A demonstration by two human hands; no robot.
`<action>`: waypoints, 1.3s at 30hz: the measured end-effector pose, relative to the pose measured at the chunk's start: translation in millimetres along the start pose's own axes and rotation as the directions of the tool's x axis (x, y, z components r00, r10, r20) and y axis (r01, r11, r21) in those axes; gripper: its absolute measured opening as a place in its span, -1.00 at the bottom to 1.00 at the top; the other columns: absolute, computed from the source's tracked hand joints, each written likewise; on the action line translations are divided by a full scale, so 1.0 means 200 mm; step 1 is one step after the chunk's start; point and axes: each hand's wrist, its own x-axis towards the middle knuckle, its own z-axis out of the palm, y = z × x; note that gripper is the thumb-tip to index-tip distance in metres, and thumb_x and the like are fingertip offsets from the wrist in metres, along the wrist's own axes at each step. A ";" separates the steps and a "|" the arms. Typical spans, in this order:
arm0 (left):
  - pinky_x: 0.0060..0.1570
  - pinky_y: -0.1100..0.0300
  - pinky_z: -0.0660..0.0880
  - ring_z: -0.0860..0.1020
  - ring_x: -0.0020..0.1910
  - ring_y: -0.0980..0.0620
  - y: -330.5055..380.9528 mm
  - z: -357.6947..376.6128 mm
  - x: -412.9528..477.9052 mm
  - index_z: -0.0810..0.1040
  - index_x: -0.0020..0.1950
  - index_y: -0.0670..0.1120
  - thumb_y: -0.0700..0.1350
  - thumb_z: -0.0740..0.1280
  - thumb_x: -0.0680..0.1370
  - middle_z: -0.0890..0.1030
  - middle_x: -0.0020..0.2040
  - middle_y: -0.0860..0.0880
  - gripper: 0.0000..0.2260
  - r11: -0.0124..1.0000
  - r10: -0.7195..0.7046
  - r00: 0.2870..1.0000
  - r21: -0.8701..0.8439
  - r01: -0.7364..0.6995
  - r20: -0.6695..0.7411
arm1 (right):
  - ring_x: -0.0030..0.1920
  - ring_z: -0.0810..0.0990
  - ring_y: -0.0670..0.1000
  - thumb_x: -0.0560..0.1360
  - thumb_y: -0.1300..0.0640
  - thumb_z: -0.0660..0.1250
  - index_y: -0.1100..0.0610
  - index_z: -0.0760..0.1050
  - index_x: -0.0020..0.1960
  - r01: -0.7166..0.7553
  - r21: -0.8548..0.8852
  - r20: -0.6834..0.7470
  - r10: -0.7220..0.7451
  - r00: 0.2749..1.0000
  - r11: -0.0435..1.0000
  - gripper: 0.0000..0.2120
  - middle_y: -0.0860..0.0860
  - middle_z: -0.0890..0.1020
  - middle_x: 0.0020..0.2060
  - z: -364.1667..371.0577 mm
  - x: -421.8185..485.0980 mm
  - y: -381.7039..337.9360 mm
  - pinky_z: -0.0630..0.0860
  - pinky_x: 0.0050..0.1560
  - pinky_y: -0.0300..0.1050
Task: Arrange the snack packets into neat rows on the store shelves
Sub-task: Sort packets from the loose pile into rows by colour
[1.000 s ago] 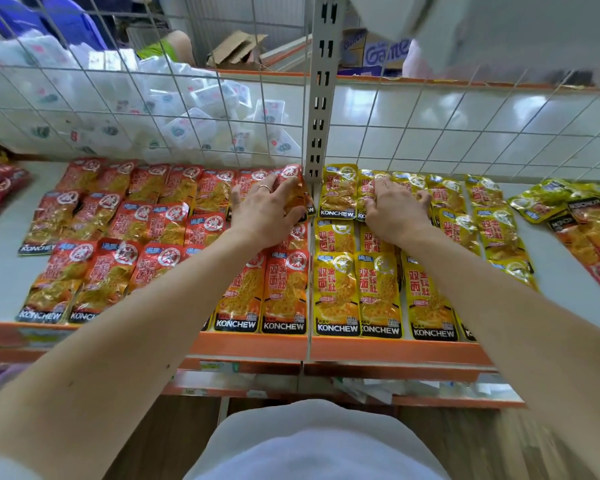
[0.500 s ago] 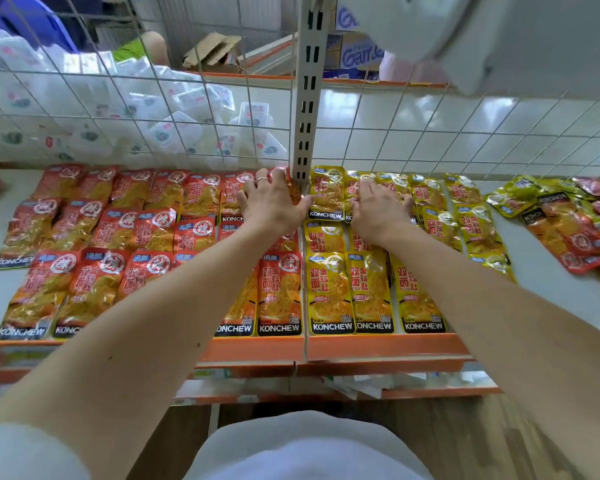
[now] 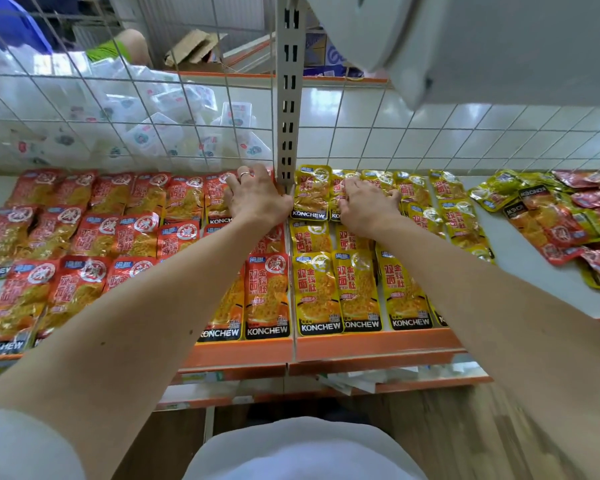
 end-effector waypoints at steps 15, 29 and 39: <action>0.21 -0.10 0.39 0.42 0.19 -0.30 -0.08 0.03 -0.04 0.34 0.42 -0.11 -0.01 0.32 0.53 0.49 0.20 -0.23 -0.52 0.979 0.201 0.979 0.026 -0.200 -0.031 | 0.60 0.03 0.02 0.67 0.09 0.02 0.09 0.06 0.61 -0.024 0.063 -0.105 0.031 0.994 0.998 -0.48 -0.01 0.09 0.61 0.08 0.01 0.04 -0.05 0.47 0.35; 0.24 -0.10 0.46 0.42 0.25 -0.29 -0.11 0.04 -0.06 0.41 0.45 -0.13 0.08 0.24 0.61 0.47 0.28 -0.28 -0.53 0.962 0.244 0.969 0.136 -0.239 -0.023 | 0.60 0.00 -0.03 0.67 0.00 0.03 0.09 0.07 0.61 0.060 0.111 -0.113 -0.047 0.993 0.992 -0.47 0.01 0.06 0.62 0.06 0.02 0.01 -0.09 0.51 0.31; 0.45 -0.11 0.29 0.28 0.50 -0.18 -0.17 -0.02 -0.12 0.34 0.54 -0.04 0.00 0.18 0.64 0.32 0.55 -0.14 -0.54 0.947 0.290 0.957 0.138 -0.289 0.017 | 0.58 0.11 -0.02 0.59 0.00 0.20 -0.08 0.15 0.59 0.266 0.132 -0.092 -0.255 0.962 0.955 -0.42 -0.06 0.14 0.60 0.06 -0.04 -0.08 -0.10 0.48 0.27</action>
